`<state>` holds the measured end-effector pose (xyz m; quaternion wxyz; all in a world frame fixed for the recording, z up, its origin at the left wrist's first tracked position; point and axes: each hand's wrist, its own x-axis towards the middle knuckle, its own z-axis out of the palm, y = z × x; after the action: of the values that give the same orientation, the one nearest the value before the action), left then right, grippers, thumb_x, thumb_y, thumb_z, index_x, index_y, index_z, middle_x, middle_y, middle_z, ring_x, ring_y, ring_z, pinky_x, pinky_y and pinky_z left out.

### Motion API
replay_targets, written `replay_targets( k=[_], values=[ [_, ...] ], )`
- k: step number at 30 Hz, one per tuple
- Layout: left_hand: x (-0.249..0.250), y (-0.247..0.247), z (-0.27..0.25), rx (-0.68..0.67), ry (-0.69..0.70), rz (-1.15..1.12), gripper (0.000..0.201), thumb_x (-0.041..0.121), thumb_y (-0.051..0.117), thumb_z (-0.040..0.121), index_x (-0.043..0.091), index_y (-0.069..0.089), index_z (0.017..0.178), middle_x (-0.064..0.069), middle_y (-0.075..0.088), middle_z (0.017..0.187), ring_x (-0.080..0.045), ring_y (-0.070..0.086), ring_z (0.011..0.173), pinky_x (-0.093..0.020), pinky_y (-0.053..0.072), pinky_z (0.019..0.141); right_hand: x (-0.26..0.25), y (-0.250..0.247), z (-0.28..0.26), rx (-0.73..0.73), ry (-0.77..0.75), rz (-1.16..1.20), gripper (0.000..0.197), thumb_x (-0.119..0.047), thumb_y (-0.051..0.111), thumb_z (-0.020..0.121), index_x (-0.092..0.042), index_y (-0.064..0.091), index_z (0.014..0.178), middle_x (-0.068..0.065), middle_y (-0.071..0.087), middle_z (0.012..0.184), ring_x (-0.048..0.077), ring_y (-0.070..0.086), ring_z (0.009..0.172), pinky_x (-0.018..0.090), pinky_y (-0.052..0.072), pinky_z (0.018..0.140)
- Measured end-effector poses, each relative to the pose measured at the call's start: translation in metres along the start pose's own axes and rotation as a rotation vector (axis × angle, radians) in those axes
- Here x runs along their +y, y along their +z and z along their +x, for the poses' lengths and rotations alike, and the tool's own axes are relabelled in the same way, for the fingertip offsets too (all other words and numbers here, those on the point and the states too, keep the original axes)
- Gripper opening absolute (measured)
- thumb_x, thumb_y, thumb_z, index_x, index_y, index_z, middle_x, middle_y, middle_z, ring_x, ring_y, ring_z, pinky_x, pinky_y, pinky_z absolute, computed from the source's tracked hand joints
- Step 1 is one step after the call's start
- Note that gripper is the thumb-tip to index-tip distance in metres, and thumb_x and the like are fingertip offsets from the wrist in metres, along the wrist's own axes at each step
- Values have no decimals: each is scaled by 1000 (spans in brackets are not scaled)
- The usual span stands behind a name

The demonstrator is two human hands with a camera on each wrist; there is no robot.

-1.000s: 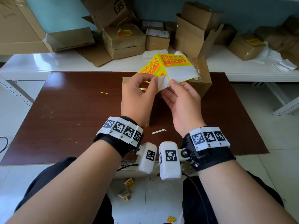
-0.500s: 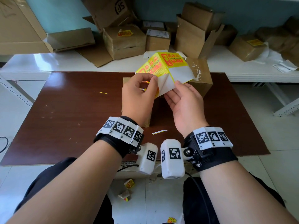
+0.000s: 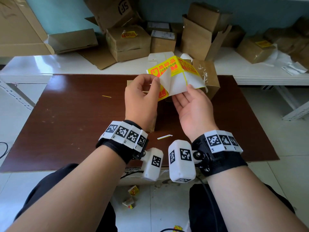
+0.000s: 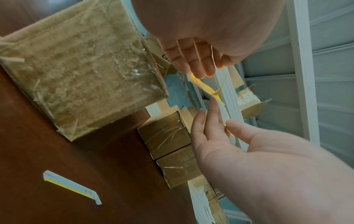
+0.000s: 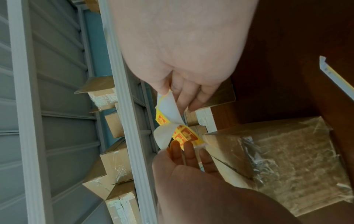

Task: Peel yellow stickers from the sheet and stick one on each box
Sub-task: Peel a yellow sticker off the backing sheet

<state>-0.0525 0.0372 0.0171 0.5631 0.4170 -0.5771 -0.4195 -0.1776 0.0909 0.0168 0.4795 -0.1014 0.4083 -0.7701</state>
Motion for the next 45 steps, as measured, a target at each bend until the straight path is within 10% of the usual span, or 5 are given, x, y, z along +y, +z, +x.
replay_targets(
  k=[11,17,26,45],
  values=[
    [-4,4,4,-91,4,-116,17,19,68,98,31,75,89,-3,66,131,-4,68,112,-20,54,89,1,3,-2,-42,-5,-16,32,-14,52,115,-8,60,146,15,80,131,27,79,119,39,63,102],
    [-8,3,6,-91,74,-91,18,20,64,100,33,74,93,-3,70,127,-16,69,119,-27,56,93,0,2,-2,-44,5,-81,31,-14,63,110,-11,66,141,12,82,128,26,79,120,41,59,110],
    [-5,-1,4,-11,-23,-85,19,14,62,104,22,73,90,9,71,84,-4,62,77,-23,49,75,5,-2,1,22,5,-89,18,-6,61,110,-12,67,126,17,80,130,29,80,117,45,61,109],
    [3,-14,6,20,-115,-129,24,14,57,105,17,66,84,4,71,80,-14,68,79,-28,52,73,7,-7,-4,101,50,-111,13,-6,65,109,-16,68,116,13,82,124,25,83,106,41,63,101]
  ],
)
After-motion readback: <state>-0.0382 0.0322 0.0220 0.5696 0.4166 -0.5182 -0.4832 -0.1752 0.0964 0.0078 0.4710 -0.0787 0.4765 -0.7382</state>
